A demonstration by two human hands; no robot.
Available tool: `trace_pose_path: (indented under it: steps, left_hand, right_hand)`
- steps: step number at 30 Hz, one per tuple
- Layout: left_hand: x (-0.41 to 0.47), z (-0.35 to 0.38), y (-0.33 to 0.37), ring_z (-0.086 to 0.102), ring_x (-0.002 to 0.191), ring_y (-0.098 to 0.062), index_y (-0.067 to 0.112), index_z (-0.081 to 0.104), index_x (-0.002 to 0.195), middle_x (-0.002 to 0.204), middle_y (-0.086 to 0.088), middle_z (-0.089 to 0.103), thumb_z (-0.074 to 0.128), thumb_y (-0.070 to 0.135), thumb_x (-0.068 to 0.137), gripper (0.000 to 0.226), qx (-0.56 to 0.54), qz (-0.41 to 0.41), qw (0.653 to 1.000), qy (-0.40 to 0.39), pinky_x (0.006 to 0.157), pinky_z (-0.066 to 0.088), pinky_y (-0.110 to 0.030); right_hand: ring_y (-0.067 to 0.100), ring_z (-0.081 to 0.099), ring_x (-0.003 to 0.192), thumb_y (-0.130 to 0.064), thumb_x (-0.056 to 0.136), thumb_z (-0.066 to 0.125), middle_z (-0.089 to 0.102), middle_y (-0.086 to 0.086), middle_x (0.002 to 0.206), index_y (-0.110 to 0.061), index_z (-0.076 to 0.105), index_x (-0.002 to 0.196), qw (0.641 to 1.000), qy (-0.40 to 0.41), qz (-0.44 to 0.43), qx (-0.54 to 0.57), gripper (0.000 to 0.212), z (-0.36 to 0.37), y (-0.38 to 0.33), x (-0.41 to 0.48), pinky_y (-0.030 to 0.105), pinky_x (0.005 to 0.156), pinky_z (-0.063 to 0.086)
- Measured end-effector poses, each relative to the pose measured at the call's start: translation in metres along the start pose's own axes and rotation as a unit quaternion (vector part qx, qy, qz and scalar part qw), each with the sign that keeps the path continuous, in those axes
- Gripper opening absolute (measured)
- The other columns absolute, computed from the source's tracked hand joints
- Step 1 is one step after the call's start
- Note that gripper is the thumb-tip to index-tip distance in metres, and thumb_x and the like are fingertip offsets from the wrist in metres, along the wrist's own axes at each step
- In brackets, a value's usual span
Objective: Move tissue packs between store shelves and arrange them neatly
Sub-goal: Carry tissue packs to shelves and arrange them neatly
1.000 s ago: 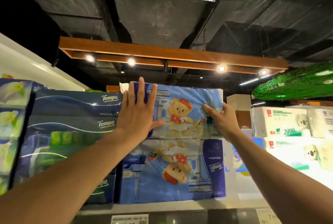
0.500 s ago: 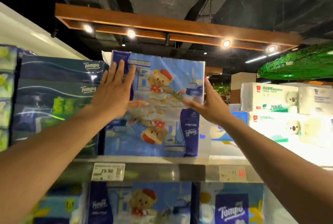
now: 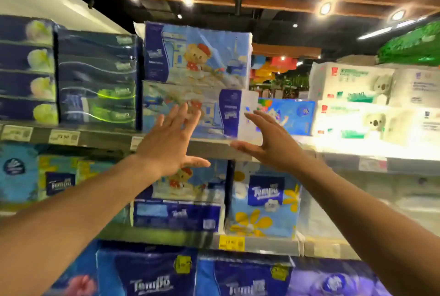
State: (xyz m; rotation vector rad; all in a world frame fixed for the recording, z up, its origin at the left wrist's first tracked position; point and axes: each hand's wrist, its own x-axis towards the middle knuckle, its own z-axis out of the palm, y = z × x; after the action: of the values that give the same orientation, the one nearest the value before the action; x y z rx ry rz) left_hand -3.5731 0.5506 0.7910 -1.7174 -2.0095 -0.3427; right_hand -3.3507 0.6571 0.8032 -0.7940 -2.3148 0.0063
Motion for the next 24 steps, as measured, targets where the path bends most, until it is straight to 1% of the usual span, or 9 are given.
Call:
trace_pose_path:
  steps: [4, 7, 10, 13, 16, 18, 20, 22, 24]
  left_hand:
    - [-0.030, -0.005, 0.031, -0.004, 0.155, -0.030, 0.020, -0.004, 0.161, 0.168, -0.015, -0.006, 0.038, 0.089, 0.062, 0.128, -0.012, 0.036, 0.999, -0.006, 0.124, 0.008, -0.050]
    - [-0.047, -0.004, 0.061, 0.004, 0.155, -0.031, 0.018, 0.007, 0.162, 0.168, -0.016, 0.003, 0.034, 0.091, 0.056, 0.132, -0.058, 0.087, 0.994, 0.019, 0.124, 0.013, -0.051]
    - [-0.063, -0.004, 0.099, 0.014, 0.154, -0.033, 0.016, 0.016, 0.160, 0.166, -0.018, 0.015, 0.033, 0.098, 0.061, 0.130, -0.108, 0.160, 0.981, 0.019, 0.123, 0.019, -0.053]
    - [-0.083, 0.012, 0.141, 0.034, 0.145, -0.037, 0.012, 0.030, 0.154, 0.157, -0.020, 0.035, 0.019, 0.102, 0.066, 0.127, -0.142, 0.259, 0.955, 0.032, 0.115, 0.034, -0.058]
    - [-0.127, 0.019, 0.193, 0.035, 0.145, -0.036, 0.014, 0.029, 0.157, 0.158, -0.018, 0.036, 0.014, 0.101, 0.066, 0.127, -0.207, 0.306, 0.929, -0.012, 0.117, 0.032, -0.055]
    - [-0.159, 0.021, 0.231, 0.035, 0.145, -0.031, 0.016, 0.024, 0.158, 0.159, -0.014, 0.035, 0.019, 0.100, 0.064, 0.126, -0.256, 0.349, 0.899, -0.066, 0.119, 0.028, -0.043]
    - [-0.188, 0.024, 0.272, 0.032, 0.146, -0.024, 0.019, 0.020, 0.159, 0.161, -0.009, 0.031, 0.016, 0.105, 0.057, 0.133, -0.292, 0.386, 0.866, -0.125, 0.119, 0.023, -0.034]
    - [-0.212, 0.029, 0.316, 0.029, 0.148, -0.021, 0.024, 0.014, 0.160, 0.164, -0.003, 0.025, 0.010, 0.108, 0.050, 0.138, -0.293, 0.408, 0.850, -0.161, 0.121, 0.024, -0.034]
    - [-0.231, 0.032, 0.365, 0.030, 0.148, -0.022, 0.026, 0.014, 0.160, 0.165, 0.000, 0.024, 0.016, 0.105, 0.050, 0.135, -0.308, 0.410, 0.839, -0.180, 0.119, 0.026, -0.035]
  right_hand:
    - [0.023, 0.026, 0.152, -0.078, 0.070, 0.052, 0.028, 0.009, 0.165, -0.018, 0.037, 0.156, 0.998, -0.048, 0.034, -0.023, 0.105, -0.017, -0.005, -0.067, 0.036, 0.122, 0.022]
    - [0.027, 0.033, 0.149, -0.066, 0.081, 0.067, 0.039, 0.015, 0.159, -0.013, 0.046, 0.151, 0.994, -0.064, 0.079, -0.037, 0.090, -0.033, -0.008, -0.120, 0.034, 0.121, 0.025]
    - [0.028, 0.047, 0.137, -0.052, 0.086, 0.074, 0.053, 0.014, 0.146, -0.008, 0.052, 0.145, 0.990, -0.046, 0.122, -0.061, 0.077, -0.053, -0.015, -0.177, 0.028, 0.112, 0.030]
    - [0.026, 0.044, 0.140, -0.049, 0.089, 0.071, 0.051, 0.014, 0.150, -0.007, 0.051, 0.146, 0.979, -0.045, 0.181, -0.088, 0.074, -0.074, -0.026, -0.243, 0.023, 0.112, 0.026]
    - [0.027, 0.043, 0.141, -0.057, 0.089, 0.066, 0.049, 0.015, 0.151, -0.007, 0.050, 0.147, 0.959, -0.070, 0.257, -0.101, 0.078, -0.087, -0.024, -0.314, 0.028, 0.115, 0.026]
    - [0.028, 0.048, 0.137, -0.065, 0.086, 0.063, 0.054, 0.014, 0.147, -0.007, 0.053, 0.144, 0.945, -0.075, 0.303, -0.101, 0.083, -0.096, -0.021, -0.366, 0.034, 0.115, 0.034]
    - [0.027, 0.050, 0.136, -0.055, 0.090, 0.066, 0.056, 0.014, 0.146, -0.006, 0.054, 0.143, 0.930, -0.069, 0.351, -0.088, 0.073, -0.107, -0.016, -0.419, 0.034, 0.115, 0.036]
    - [0.023, 0.049, 0.138, -0.048, 0.094, 0.065, 0.055, 0.010, 0.148, -0.008, 0.054, 0.144, 0.916, -0.042, 0.394, -0.069, 0.065, -0.120, -0.014, -0.472, 0.031, 0.114, 0.035]
    - [0.021, 0.048, 0.139, -0.045, 0.096, 0.064, 0.054, 0.009, 0.149, -0.007, 0.054, 0.144, 0.896, -0.011, 0.441, -0.059, 0.062, -0.135, -0.011, -0.521, 0.027, 0.114, 0.033]
